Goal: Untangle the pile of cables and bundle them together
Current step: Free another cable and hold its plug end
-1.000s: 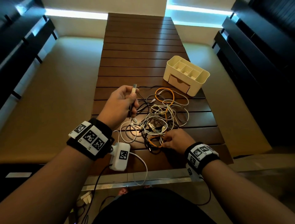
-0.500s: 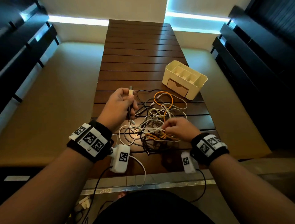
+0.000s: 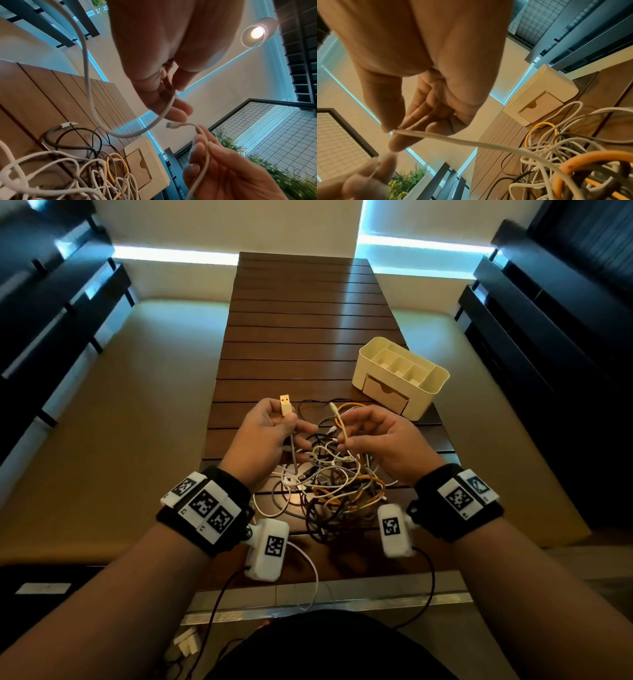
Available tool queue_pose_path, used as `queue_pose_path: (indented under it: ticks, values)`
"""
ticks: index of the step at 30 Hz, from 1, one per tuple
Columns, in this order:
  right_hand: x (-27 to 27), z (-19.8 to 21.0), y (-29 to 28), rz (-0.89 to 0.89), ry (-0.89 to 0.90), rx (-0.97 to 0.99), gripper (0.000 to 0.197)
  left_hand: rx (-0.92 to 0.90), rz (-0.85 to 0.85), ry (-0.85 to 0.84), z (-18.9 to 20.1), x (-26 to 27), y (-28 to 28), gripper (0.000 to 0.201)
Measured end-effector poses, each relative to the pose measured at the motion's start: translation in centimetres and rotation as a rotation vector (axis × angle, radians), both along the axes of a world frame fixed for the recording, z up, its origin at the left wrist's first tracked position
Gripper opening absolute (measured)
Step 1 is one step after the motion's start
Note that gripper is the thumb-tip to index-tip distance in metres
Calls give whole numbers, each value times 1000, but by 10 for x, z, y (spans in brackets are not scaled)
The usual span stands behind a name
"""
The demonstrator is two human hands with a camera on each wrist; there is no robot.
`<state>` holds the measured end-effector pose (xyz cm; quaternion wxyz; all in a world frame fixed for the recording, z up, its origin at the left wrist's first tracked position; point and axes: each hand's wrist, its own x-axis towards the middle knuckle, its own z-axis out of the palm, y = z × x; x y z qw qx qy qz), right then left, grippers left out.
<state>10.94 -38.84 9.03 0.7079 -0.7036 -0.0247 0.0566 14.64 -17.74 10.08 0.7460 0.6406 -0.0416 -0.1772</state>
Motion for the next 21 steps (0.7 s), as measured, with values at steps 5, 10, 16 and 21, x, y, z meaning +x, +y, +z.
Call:
queue_pose_path:
  ticks: [5, 10, 16, 21]
  values:
    - [2, -3, 13, 60, -19, 8, 49, -10, 10, 32, 0, -1, -3, 6]
    - [1, -1, 23, 99, -8, -52, 59, -22, -1, 52, -1, -3, -4, 15]
    - [2, 0, 25, 136, -17, -148, 46, -122, -64, 160, 6, -3, 4, 23]
    - [2, -5, 28, 156, -41, -235, 43, -126, -78, 186, 8, -3, 6, 25]
